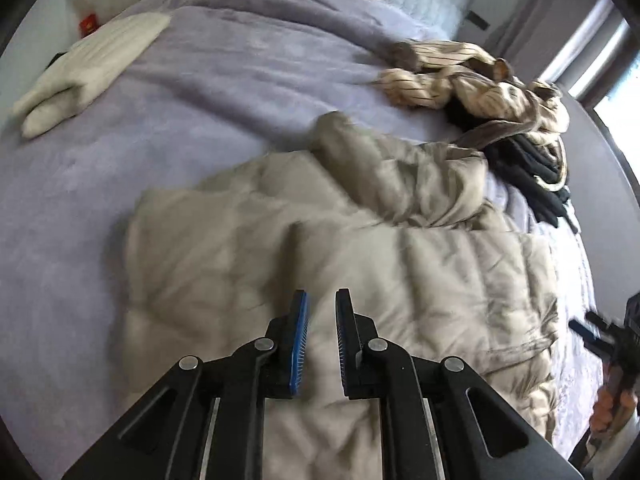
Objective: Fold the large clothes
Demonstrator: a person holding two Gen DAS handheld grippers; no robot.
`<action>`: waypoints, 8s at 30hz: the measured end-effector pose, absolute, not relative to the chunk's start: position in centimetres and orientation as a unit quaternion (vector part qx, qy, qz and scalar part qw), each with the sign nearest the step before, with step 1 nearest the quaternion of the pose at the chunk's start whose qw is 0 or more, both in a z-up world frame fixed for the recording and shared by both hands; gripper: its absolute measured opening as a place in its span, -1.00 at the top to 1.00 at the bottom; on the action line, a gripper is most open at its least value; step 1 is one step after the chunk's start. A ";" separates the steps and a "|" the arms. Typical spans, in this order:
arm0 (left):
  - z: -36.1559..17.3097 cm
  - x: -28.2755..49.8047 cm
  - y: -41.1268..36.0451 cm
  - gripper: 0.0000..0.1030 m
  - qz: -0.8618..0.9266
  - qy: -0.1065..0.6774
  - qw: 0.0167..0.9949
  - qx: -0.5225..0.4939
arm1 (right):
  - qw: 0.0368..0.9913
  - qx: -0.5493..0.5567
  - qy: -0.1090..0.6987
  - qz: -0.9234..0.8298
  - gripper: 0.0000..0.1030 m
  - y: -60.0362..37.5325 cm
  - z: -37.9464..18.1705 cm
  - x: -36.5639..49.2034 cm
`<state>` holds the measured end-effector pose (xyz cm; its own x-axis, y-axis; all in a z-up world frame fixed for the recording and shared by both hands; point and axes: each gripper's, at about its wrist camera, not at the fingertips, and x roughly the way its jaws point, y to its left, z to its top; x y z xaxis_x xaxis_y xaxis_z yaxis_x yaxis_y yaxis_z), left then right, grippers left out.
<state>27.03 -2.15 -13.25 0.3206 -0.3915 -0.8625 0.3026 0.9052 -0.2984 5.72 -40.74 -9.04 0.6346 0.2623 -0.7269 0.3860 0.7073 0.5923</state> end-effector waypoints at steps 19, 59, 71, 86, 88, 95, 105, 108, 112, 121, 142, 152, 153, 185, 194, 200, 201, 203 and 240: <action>-20.4 28.3 -7.3 0.71 -0.188 0.577 0.795 -0.003 | 0.766 0.433 0.463 -0.111 0.79 -48.6 -17.8 12.7; -17.2 24.0 -3.7 0.70 -0.122 0.581 0.802 0.061 | 0.803 0.228 0.531 -0.143 0.75 -38.6 -10.9 3.6; -13.7 19.2 -3.0 0.70 -0.124 0.597 0.789 0.070 | 0.785 0.267 0.544 -0.131 0.75 -35.6 -8.2 0.5; -11.3 13.2 -0.6 0.70 -0.125 0.612 0.778 0.072 | 0.785 0.262 0.549 -0.116 0.66 -31.8 -5.3 -1.9; -11.2 12.4 -0.2 0.70 -0.122 0.615 0.775 0.071 | 0.786 0.261 0.548 -0.116 0.46 -31.4 -4.9 -2.2; -10.9 11.1 1.6 0.52 -0.106 0.624 0.772 0.057 | 0.788 0.265 0.544 -0.118 0.32 -30.3 -3.9 -3.3; -8.7 10.2 3.8 -0.98 -0.090 0.588 0.801 0.067 | 0.797 0.257 0.532 -0.123 -0.26 -27.8 -3.1 -3.6; -8.5 10.2 4.7 -0.98 -0.085 0.584 0.805 0.064 | 0.821 0.243 0.500 -0.130 -0.99 -26.6 -2.1 -3.9; -8.8 10.2 6.0 -0.98 -0.098 0.587 0.802 0.059 | 0.829 0.249 0.485 -0.122 -1.00 -25.2 -1.3 -3.9; -9.5 9.3 7.5 -0.98 -0.144 0.595 0.787 0.072 | 0.773 0.367 0.504 -0.119 -1.00 -23.3 -3.4 -6.8; -12.6 1.1 14.6 -0.98 -0.084 0.663 0.743 -0.017 | 0.712 0.436 0.538 -0.118 -1.00 -26.2 -6.6 -16.0; -16.7 -3.6 18.1 -0.98 -0.092 0.706 0.687 -0.144 | 0.652 0.555 0.502 -0.120 -1.00 -30.0 -11.2 -22.1; -17.2 -3.8 18.1 -0.98 -0.096 0.708 0.683 -0.154 | 0.644 0.571 0.495 -0.121 -1.00 -30.3 -11.8 -22.7; -20.5 -0.6 13.8 -0.40 -0.165 0.711 0.652 -0.205 | 0.604 0.669 0.425 -0.082 -1.00 -30.9 -18.2 -21.2; -18.8 0.7 15.3 0.74 -0.187 0.696 0.655 -0.225 | 0.591 0.680 0.421 -0.107 -0.05 -31.4 -18.5 -21.8; -16.7 2.1 15.2 0.74 -0.219 0.685 0.659 -0.219 | 0.611 0.656 0.426 -0.124 0.83 -31.3 -17.1 -21.3; -16.3 2.5 15.1 0.74 -0.226 0.684 0.658 -0.220 | 0.617 0.652 0.425 -0.121 0.83 -31.3 -16.6 -21.0; -15.3 3.6 15.2 0.74 -0.243 0.679 0.657 -0.221 | 0.632 0.641 0.418 -0.117 0.84 -31.2 -14.8 -20.3; -12.7 32.3 4.8 0.62 -0.173 0.594 0.780 -0.091 | 0.705 0.518 0.484 -0.037 0.73 -41.2 -12.7 15.4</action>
<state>32.28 4.81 -12.67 0.2347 -0.3793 -0.8950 0.1620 0.9231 -0.3487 15.44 -41.24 -12.70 0.5292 0.4486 -0.7202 0.5530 0.4614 0.6938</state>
